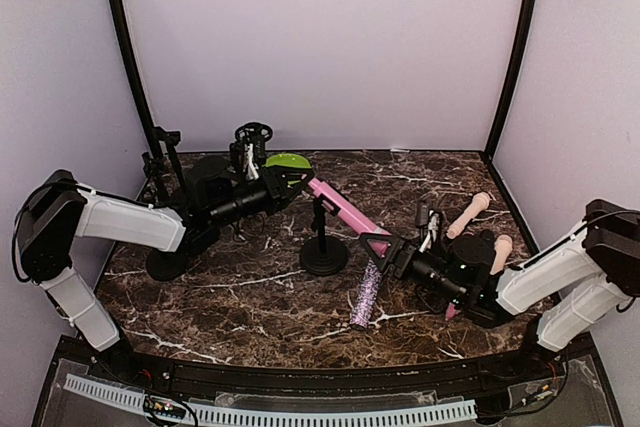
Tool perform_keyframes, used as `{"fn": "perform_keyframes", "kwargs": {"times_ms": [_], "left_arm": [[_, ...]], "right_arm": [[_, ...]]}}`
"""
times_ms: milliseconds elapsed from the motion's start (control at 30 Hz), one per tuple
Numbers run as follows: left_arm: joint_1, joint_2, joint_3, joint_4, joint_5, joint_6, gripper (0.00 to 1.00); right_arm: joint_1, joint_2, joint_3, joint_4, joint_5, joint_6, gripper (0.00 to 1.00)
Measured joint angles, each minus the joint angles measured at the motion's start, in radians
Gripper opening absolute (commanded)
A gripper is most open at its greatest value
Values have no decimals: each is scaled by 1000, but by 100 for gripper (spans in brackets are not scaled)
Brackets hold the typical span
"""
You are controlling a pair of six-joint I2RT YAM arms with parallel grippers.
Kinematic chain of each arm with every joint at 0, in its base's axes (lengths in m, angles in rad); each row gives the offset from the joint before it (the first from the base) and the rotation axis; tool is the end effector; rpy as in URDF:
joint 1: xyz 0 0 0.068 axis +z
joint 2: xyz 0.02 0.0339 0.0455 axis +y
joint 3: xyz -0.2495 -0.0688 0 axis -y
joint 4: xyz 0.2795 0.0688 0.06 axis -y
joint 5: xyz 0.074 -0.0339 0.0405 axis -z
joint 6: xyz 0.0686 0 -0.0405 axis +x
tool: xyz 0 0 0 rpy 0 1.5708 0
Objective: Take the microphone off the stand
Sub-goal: Pick up the microphone from the microphone stand.
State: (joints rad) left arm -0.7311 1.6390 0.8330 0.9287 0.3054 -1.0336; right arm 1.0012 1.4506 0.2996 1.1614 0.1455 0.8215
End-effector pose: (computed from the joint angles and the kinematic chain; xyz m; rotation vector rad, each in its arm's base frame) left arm 0.2931 -0.2906 0.2194 0.0355 1.6866 -1.6139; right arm 0.1705 0.2478 0.1319 -0.0281 1.7200 1.2935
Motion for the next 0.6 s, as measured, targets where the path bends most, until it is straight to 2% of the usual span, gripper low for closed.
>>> {"fn": "perform_keyframes", "kwargs": {"times_ms": [267, 600], "left_arm": [[3, 2, -2, 3, -17, 0, 0], [13, 6, -4, -2, -40, -3, 0]], "right_arm": [[-2, -31, 10, -25, -21, 16, 72], [-3, -188, 62, -248, -4, -23, 60]]}}
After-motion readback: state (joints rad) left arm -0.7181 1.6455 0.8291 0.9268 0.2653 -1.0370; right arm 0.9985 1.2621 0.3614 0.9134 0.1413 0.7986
